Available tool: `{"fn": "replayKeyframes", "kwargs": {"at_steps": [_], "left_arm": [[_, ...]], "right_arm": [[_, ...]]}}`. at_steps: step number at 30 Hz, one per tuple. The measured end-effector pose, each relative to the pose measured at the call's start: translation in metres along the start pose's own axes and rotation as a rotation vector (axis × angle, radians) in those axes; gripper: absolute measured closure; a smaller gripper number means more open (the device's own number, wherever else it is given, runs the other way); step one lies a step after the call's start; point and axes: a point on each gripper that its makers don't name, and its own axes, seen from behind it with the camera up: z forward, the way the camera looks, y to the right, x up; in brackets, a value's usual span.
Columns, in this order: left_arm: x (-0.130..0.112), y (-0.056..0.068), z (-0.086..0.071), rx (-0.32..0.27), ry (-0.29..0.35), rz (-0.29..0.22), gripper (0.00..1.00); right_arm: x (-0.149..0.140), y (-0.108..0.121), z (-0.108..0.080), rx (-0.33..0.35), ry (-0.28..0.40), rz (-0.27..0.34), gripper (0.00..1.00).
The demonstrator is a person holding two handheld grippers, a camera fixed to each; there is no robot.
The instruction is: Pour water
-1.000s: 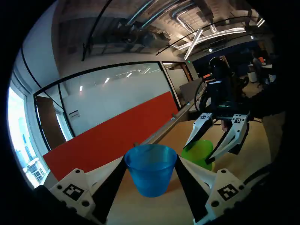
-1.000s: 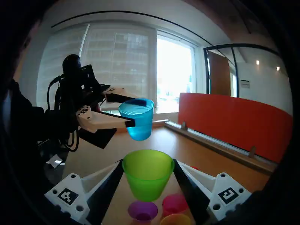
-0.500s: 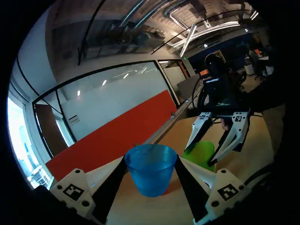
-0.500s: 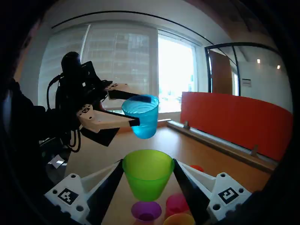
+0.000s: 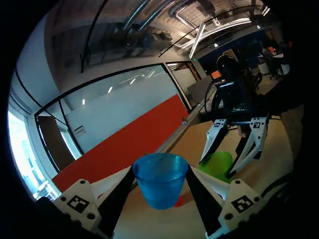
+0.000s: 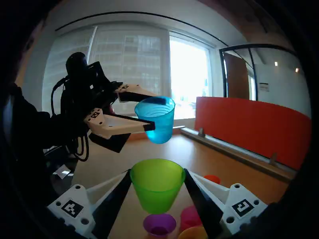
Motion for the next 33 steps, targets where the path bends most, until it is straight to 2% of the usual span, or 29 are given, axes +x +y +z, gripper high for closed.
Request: {"fn": "replayKeyframes", "kwargs": {"at_steps": [17,33], "left_arm": [[0.0046,-0.0021,-0.001,0.0,-0.01,0.071,0.13],[0.0089,0.0027,-0.0018,-0.015,-0.013,0.123,0.13]], "right_arm": [[0.0025,-0.0051,0.0049,0.013,0.007,-0.001,0.05],[0.0045,-0.0057,0.0067,0.016,0.008,-0.01,0.05]]}}
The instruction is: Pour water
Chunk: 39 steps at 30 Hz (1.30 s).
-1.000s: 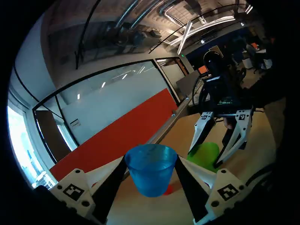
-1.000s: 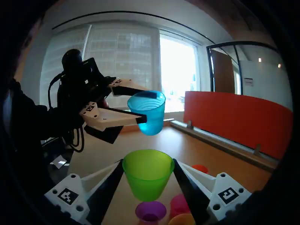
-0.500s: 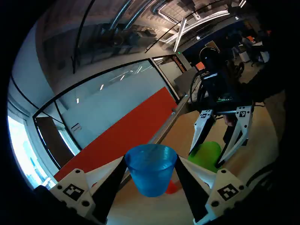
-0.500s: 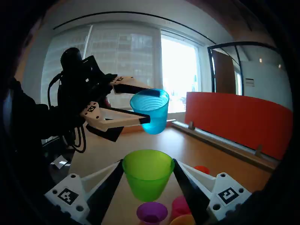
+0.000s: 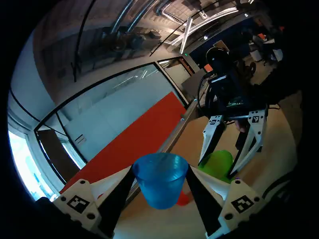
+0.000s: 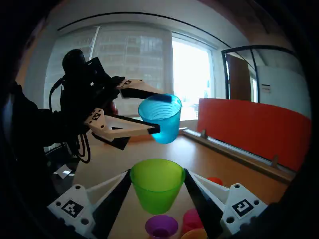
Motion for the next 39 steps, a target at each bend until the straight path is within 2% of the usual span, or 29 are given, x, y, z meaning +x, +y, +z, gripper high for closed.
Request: {"fn": "replayKeyframes", "kwargs": {"at_steps": [18,39], "left_arm": [[0.0039,-0.0005,-0.0001,-0.003,0.002,0.032,0.13],[0.0062,0.0076,0.0004,-0.013,0.002,0.07,0.13]], "right_arm": [[-0.0034,-0.0006,0.0026,0.001,0.0,-0.002,0.05],[-0.0065,-0.0063,0.0066,0.017,-0.01,-0.01,0.05]]}}
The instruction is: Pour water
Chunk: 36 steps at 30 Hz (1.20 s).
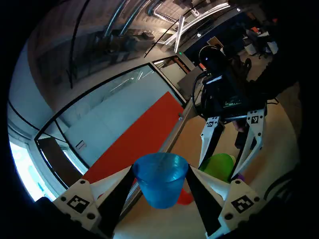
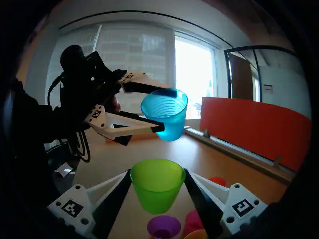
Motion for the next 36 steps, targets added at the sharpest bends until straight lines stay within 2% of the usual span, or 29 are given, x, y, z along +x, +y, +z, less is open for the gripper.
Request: {"fn": "replayKeyframes", "kwargs": {"at_steps": [17,36], "left_arm": [[0.0041,0.0025,-0.0032,0.001,0.001,0.061,0.13],[0.0052,0.0074,0.0003,-0.001,0.004,0.12,0.13]], "right_arm": [[-0.0012,-0.0004,0.0025,0.005,0.0,0.0,0.05],[0.0002,-0.002,0.0051,0.011,0.0,-0.001,0.05]]}}
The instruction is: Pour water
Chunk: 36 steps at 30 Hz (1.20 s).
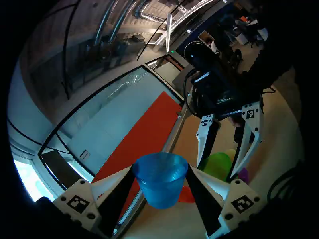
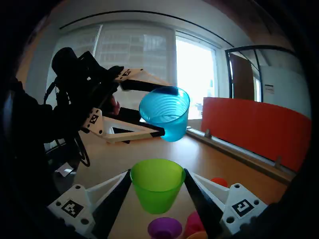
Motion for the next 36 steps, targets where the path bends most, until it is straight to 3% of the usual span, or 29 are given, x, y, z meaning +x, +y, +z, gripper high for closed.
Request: {"fn": "replayKeyframes", "kwargs": {"at_steps": [36], "left_arm": [[0.0044,-0.0006,0.0047,0.007,0.006,0.101,0.13]], "right_arm": [[0.0023,-0.0019,0.0015,0.009,0.002,-0.003,0.05]]}}
